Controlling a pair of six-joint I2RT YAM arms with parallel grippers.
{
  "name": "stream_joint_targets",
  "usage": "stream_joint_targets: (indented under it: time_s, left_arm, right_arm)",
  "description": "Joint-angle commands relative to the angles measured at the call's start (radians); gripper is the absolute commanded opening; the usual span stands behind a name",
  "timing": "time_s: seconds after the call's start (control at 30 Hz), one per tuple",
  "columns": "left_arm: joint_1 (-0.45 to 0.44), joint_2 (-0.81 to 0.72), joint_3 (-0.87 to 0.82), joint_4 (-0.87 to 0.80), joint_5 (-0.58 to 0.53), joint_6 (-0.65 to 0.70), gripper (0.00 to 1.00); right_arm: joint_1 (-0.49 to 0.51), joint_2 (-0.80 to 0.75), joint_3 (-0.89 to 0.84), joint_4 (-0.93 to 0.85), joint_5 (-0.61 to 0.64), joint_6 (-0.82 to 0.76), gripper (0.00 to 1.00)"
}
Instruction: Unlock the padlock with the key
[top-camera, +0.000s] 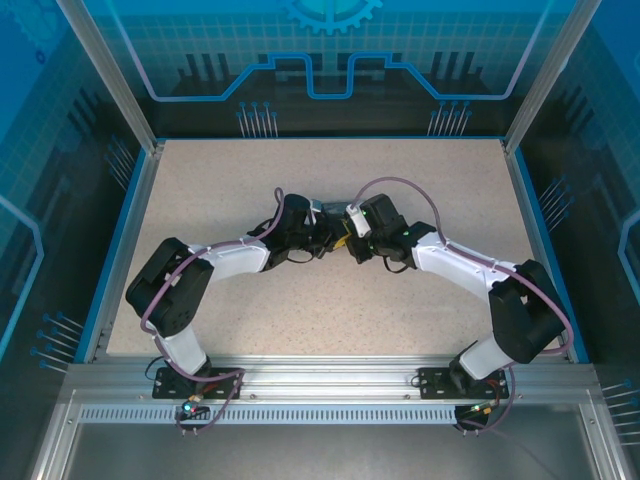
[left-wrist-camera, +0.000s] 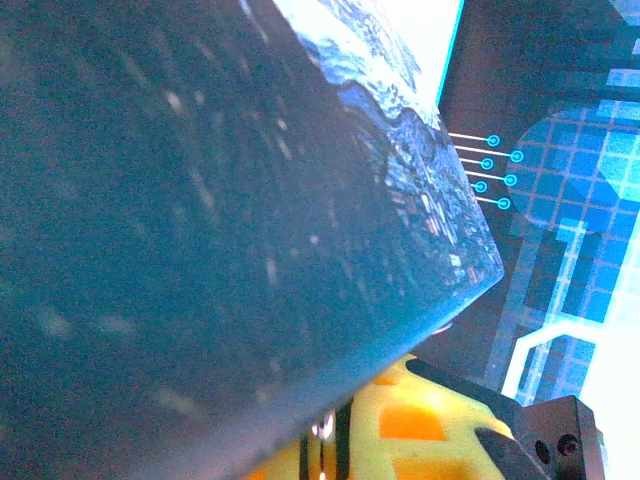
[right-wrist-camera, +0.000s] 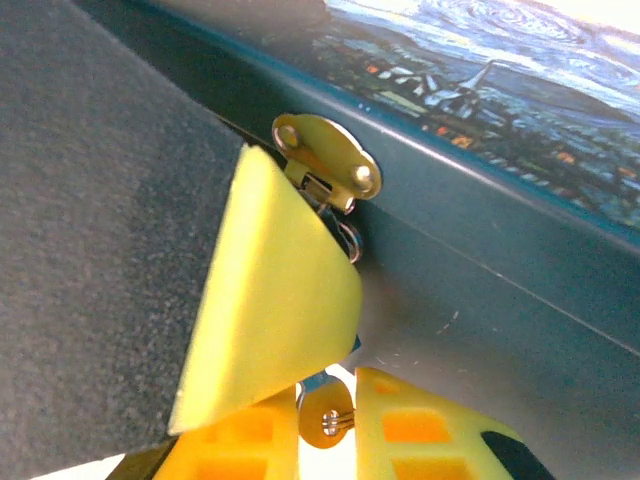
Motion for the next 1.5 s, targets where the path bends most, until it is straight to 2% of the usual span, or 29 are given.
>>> stream_joint_targets:
  time_s: [0.0, 0.1, 0.23, 0.33, 0.43, 0.5, 0.6, 0.7, 1.03, 1.27, 1.47]
  left_arm:
    - [0.005, -0.029, 0.022, 0.017, 0.035, 0.018, 0.00]
    - [0.005, -0.028, 0.017, 0.019, 0.034, 0.020, 0.00]
    - [0.007, -0.031, 0.008, 0.023, 0.031, 0.022, 0.00]
    - [0.009, -0.032, 0.002, 0.030, 0.031, 0.021, 0.00]
    - [0.011, -0.034, 0.000, 0.033, 0.031, 0.022, 0.00]
    - [0.013, -0.033, -0.004, 0.035, 0.029, 0.021, 0.00]
    - [0.015, -0.030, -0.010, 0.036, 0.026, 0.028, 0.00]
    - [0.016, -0.028, -0.017, 0.024, 0.022, 0.055, 0.00]
    - [0.012, -0.020, -0.094, 0.021, 0.009, 0.160, 0.00]
    - [-0.021, 0.050, -0.125, 0.078, 0.014, 0.181, 0.02]
    - [-0.054, 0.116, -0.124, 0.132, 0.016, 0.175, 0.06]
  right_arm:
    - [-0.011, 0.005, 0.033, -0.009, -0.121, 0.032, 0.10]
    - [-0.048, 0.010, 0.026, 0.002, -0.225, 0.074, 0.08]
    - [-0.136, 0.024, 0.000, 0.058, -0.435, 0.179, 0.08]
    - [-0.168, 0.022, -0.024, 0.093, -0.491, 0.217, 0.11]
    - [-0.171, 0.011, -0.025, 0.066, -0.481, 0.208, 0.37]
    - [-0.171, -0.007, -0.027, 0.044, -0.466, 0.203, 0.51]
    - [-0.189, -0.048, -0.059, 0.039, -0.456, 0.215, 0.65]
    - [-0.214, -0.093, -0.107, 0.065, -0.459, 0.247, 0.73]
    - [-0.241, -0.115, -0.203, 0.210, -0.489, 0.409, 0.75]
    - [-0.241, -0.053, -0.251, 0.355, -0.500, 0.542, 0.75]
    - [-0.240, 0.002, -0.263, 0.431, -0.509, 0.595, 0.75]
